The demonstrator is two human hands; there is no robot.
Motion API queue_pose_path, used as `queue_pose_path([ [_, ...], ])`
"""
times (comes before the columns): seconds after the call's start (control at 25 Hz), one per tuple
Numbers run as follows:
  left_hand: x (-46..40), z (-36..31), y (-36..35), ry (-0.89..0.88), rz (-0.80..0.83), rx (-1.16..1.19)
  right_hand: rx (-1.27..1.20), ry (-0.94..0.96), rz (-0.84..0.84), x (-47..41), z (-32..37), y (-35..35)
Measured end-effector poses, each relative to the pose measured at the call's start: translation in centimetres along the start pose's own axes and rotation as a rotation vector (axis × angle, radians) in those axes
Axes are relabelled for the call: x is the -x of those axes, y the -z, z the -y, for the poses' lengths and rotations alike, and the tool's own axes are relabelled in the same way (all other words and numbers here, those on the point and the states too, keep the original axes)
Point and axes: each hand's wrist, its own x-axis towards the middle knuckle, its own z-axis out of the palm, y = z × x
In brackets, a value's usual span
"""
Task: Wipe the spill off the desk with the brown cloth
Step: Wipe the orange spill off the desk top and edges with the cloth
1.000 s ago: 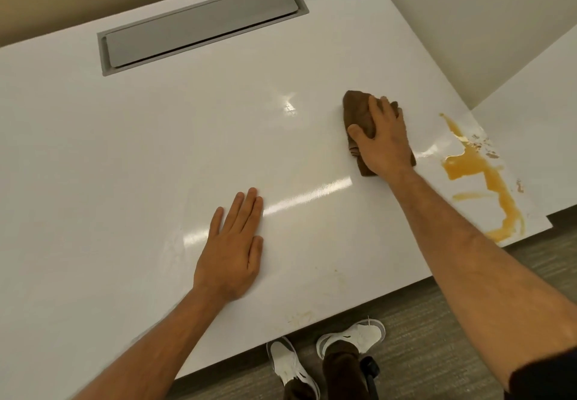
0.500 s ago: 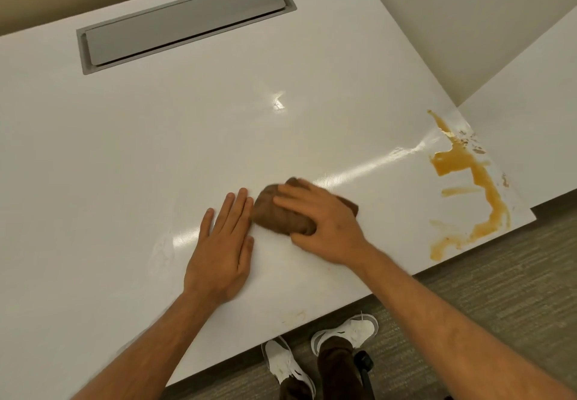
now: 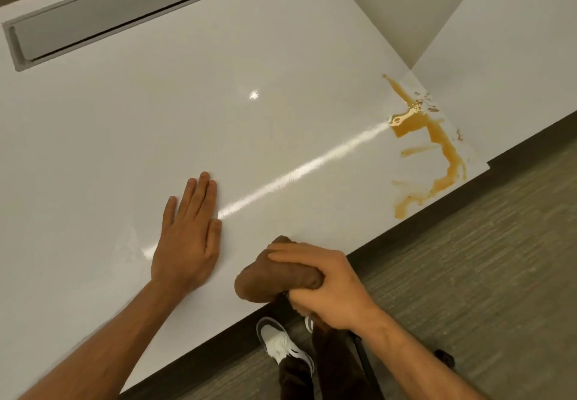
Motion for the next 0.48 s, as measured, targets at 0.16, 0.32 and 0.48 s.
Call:
queue_pose_path([
  [0.16,0.1,-0.4,0.1,0.021,0.021,-0.075,-0.154,-0.013,-0.395,2.4,0.1,5.0],
  [0.32,-0.3,-1.2,0.7,-0.058,0.029,-0.233,-0.141,-0.003,-0.745,4.2,0.3,10.3],
  [0.48,-2.6,-4.3,1.0,-0.144,0.025,-0.082,-0.026,-0.079,-0.911,3.6,-0.4,15.0],
])
